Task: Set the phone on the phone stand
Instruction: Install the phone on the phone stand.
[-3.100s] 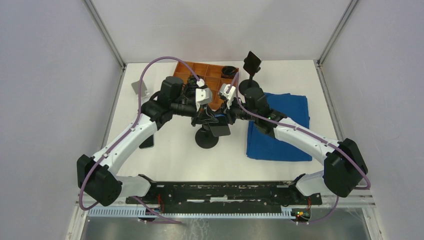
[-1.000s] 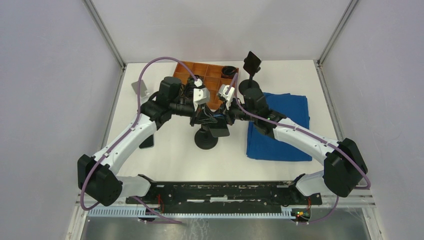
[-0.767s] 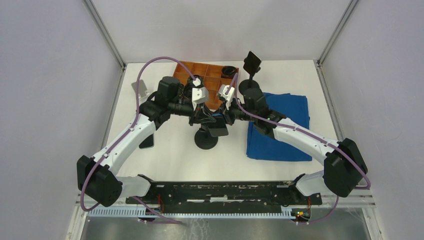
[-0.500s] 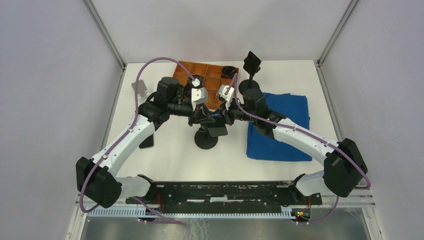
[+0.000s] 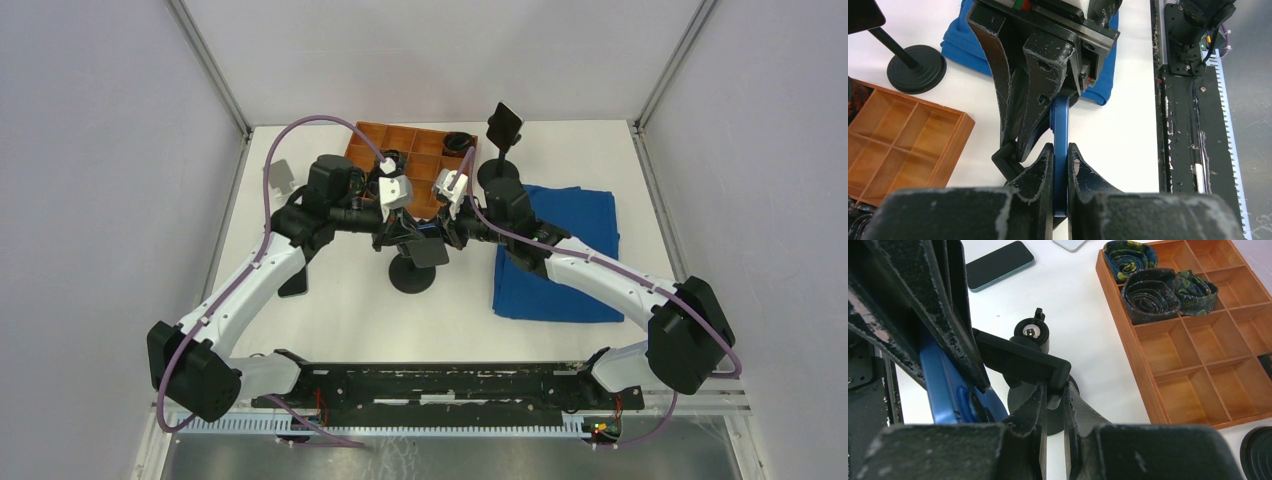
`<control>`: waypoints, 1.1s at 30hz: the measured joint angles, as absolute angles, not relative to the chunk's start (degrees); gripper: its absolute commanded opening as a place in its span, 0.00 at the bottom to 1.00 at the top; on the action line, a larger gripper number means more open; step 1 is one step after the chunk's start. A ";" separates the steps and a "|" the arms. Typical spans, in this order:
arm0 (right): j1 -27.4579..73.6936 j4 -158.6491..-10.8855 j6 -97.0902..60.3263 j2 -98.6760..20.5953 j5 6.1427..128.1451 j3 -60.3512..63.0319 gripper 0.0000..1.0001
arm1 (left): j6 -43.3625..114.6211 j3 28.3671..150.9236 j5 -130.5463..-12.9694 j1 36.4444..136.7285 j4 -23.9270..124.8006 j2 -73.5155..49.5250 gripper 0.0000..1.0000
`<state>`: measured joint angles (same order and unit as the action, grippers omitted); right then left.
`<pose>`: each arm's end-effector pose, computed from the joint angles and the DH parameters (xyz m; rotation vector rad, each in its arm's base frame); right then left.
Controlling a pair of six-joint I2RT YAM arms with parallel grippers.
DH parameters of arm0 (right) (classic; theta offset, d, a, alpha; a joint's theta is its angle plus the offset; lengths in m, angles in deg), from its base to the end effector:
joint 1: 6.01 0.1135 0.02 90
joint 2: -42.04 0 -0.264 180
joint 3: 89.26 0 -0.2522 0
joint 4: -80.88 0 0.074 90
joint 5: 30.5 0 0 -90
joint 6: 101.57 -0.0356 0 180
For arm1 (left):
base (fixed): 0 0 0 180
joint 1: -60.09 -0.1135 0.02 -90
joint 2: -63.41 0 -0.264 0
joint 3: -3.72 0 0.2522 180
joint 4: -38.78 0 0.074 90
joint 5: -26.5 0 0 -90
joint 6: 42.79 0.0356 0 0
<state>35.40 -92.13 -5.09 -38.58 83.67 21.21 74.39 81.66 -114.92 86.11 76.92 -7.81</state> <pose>0.2346 0.2264 0.2924 -1.0500 1.6309 0.8088 0.2282 -0.1424 0.3428 1.3425 1.5060 -0.9267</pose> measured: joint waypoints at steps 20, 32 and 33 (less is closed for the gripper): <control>35.64 -93.00 -4.98 -38.58 79.69 21.18 0.00 | 74.32 81.53 -107.29 86.11 76.86 -6.54 0.02; 35.97 -93.44 -4.34 -38.58 78.03 21.18 0.00 | 74.32 81.51 -105.58 86.11 76.86 -6.28 0.02; 36.01 -93.46 -4.30 -38.58 77.83 21.18 0.00 | 74.32 81.51 -105.58 86.11 76.86 -6.28 0.02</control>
<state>36.01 -93.46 -4.30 -38.58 77.83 21.18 74.32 81.51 -105.58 86.11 76.86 -6.28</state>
